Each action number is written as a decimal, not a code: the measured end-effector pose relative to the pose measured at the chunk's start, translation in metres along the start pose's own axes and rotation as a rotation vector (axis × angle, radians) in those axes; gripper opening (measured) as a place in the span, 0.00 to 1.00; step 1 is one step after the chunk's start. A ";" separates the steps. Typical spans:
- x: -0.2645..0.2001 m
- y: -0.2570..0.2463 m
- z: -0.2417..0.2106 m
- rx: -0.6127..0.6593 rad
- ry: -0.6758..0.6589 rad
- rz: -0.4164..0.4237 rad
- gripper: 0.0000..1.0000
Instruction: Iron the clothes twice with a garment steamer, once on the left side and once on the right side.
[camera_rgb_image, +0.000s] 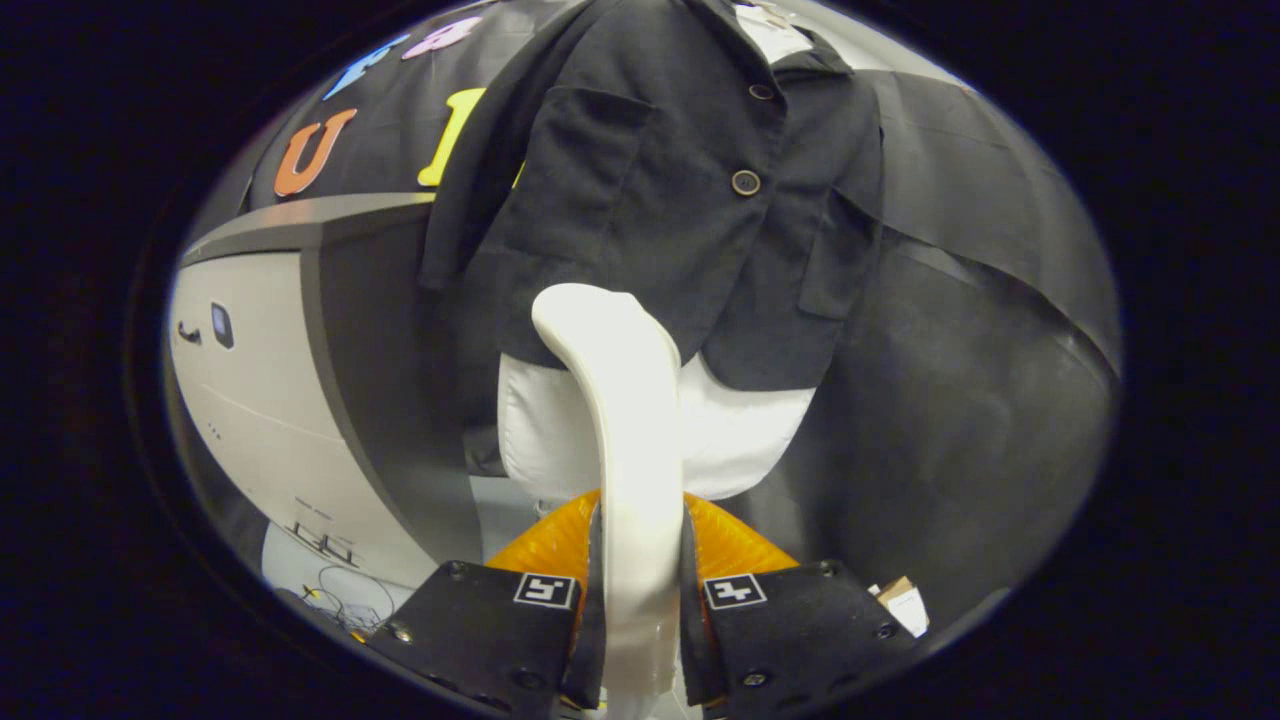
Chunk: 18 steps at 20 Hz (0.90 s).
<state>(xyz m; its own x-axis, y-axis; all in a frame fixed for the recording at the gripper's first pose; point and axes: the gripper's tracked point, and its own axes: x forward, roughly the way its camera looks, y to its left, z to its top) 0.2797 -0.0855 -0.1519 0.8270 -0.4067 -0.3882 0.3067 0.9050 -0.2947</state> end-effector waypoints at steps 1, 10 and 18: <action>-0.002 0.001 -0.002 0.005 -0.003 0.009 0.33; -0.047 -0.028 0.027 0.119 -0.081 -0.034 0.34; -0.172 -0.136 0.135 0.296 -0.355 -0.156 0.34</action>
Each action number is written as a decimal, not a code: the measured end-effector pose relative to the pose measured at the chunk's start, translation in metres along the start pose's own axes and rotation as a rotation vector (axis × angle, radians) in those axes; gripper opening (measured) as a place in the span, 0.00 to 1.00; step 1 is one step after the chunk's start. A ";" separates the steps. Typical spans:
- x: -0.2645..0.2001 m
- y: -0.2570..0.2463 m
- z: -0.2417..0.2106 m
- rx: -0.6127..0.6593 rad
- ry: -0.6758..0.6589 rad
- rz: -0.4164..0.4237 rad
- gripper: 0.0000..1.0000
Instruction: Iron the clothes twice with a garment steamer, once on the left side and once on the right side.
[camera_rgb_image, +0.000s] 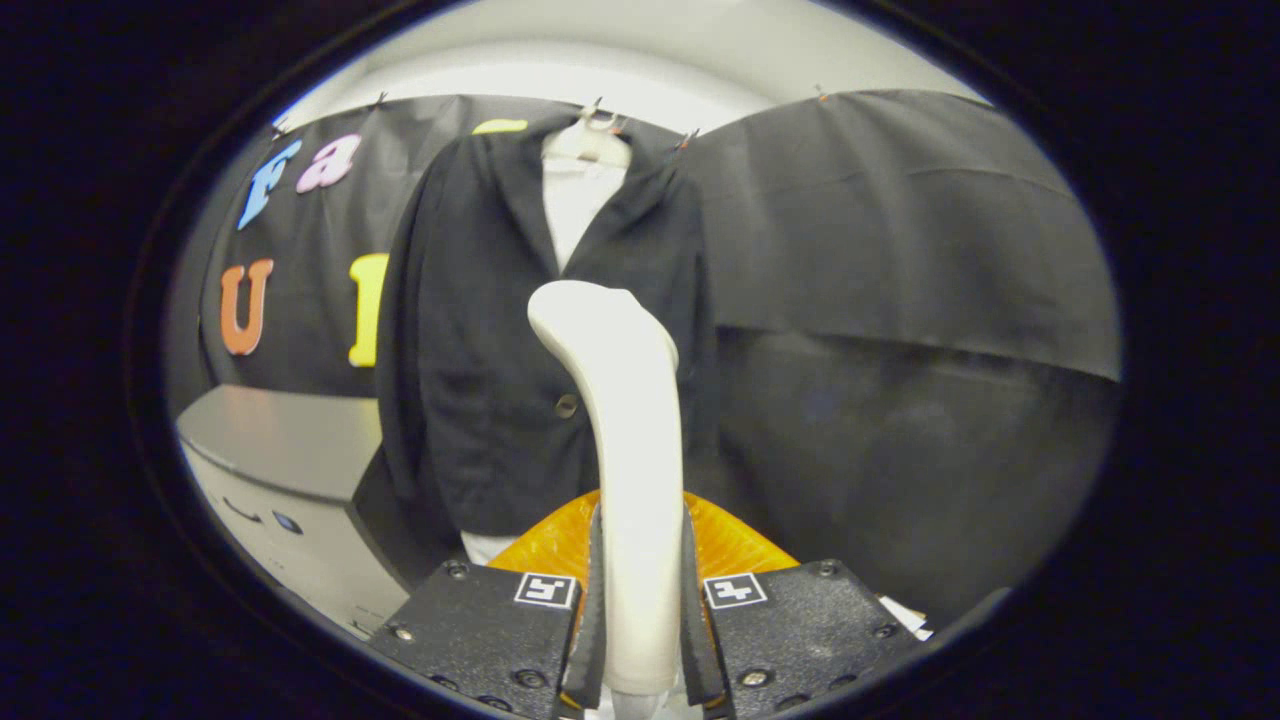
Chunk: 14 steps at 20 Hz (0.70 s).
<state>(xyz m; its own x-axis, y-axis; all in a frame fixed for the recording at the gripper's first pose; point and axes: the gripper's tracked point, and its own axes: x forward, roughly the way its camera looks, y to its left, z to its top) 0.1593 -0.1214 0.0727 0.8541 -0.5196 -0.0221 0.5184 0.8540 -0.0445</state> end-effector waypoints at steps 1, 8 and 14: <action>-0.007 -0.010 0.022 0.023 -0.029 -0.014 0.34; -0.003 -0.068 0.152 0.124 -0.246 -0.065 0.33; 0.062 -0.073 0.231 0.123 -0.342 0.024 0.33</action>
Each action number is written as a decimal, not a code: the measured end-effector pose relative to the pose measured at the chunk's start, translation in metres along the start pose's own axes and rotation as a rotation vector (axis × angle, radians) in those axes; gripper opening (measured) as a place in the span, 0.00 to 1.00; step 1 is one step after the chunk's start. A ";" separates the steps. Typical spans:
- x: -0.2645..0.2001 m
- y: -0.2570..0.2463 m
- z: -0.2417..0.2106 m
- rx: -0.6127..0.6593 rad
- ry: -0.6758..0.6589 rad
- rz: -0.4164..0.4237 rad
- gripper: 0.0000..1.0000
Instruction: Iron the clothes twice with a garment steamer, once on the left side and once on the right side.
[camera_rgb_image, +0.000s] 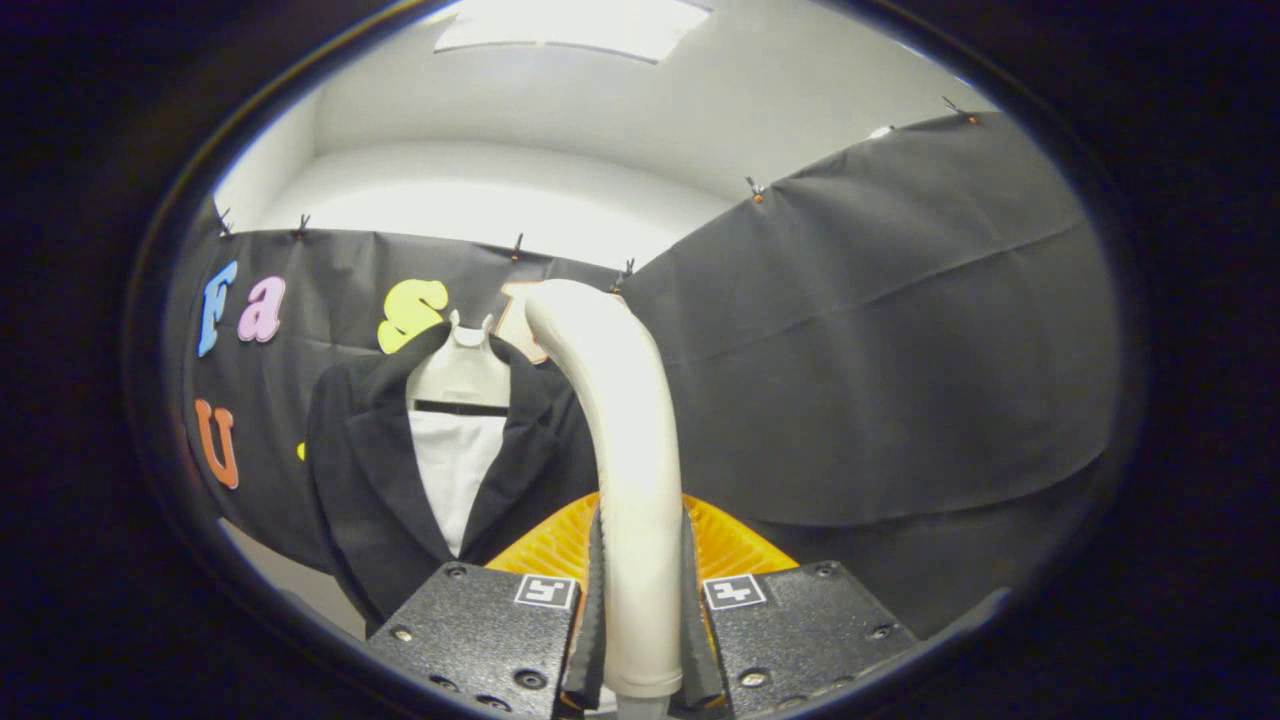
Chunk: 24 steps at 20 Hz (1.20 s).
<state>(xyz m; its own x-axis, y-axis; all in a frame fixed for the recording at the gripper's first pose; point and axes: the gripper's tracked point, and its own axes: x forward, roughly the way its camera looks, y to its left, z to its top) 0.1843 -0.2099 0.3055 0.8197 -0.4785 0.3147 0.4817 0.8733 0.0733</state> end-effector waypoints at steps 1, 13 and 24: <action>0.017 -0.001 0.003 0.001 -0.004 0.017 0.33; 0.180 0.021 -0.006 -0.080 0.020 0.107 0.33; 0.179 0.017 -0.032 -0.174 0.038 0.098 0.33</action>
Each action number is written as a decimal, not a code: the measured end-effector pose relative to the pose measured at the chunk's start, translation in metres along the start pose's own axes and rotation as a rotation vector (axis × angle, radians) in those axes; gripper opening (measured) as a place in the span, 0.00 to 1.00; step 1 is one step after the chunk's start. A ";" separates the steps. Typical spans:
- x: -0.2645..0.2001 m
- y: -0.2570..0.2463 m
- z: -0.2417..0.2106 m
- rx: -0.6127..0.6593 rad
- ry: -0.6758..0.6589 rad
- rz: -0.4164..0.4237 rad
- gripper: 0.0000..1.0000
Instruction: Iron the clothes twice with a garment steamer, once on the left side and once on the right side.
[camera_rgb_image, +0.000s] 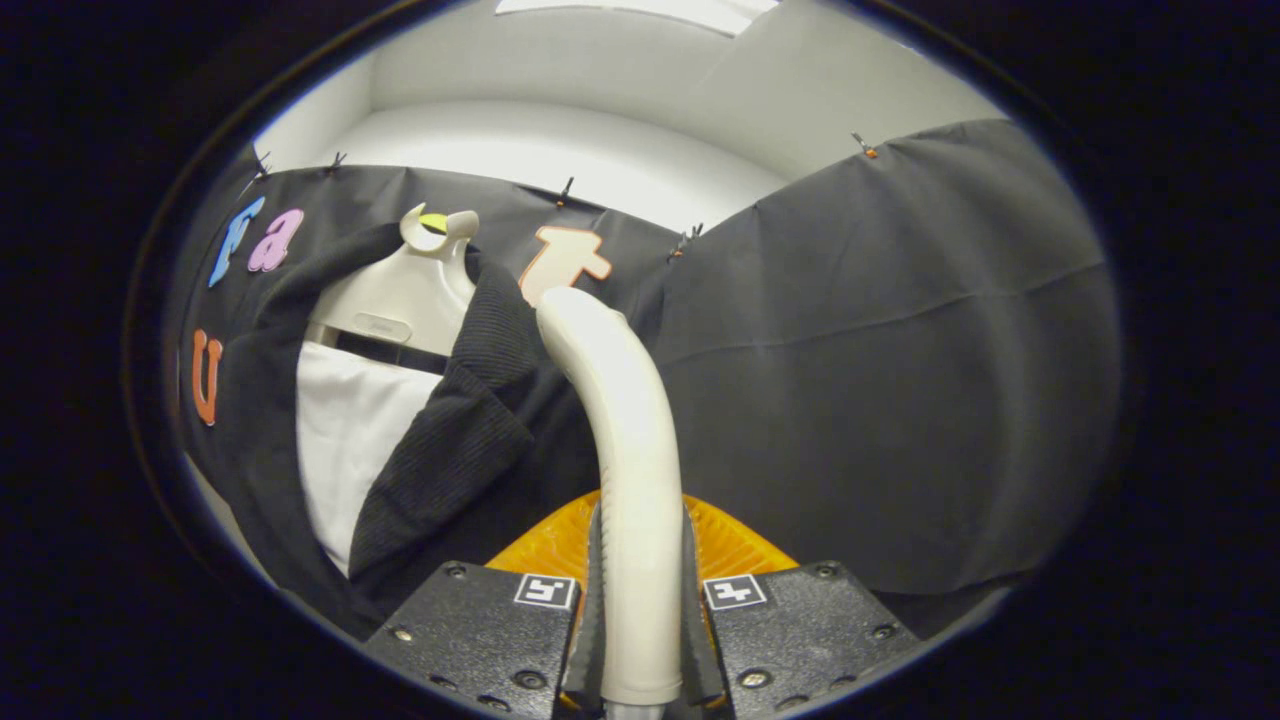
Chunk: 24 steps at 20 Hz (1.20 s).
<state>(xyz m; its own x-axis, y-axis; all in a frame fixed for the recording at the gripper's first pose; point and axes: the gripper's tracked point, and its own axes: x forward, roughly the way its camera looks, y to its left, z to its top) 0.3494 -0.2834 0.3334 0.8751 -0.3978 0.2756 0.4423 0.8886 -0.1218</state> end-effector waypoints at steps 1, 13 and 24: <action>-0.002 0.000 -0.003 -0.005 0.005 -0.002 0.33; -0.045 0.012 -0.054 -0.053 0.084 -0.039 0.33; -0.083 0.030 -0.109 -0.058 0.187 -0.026 0.33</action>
<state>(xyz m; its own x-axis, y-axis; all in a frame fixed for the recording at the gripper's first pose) 0.3111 -0.2485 0.2025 0.8822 -0.4605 0.0984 0.4709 0.8651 -0.1730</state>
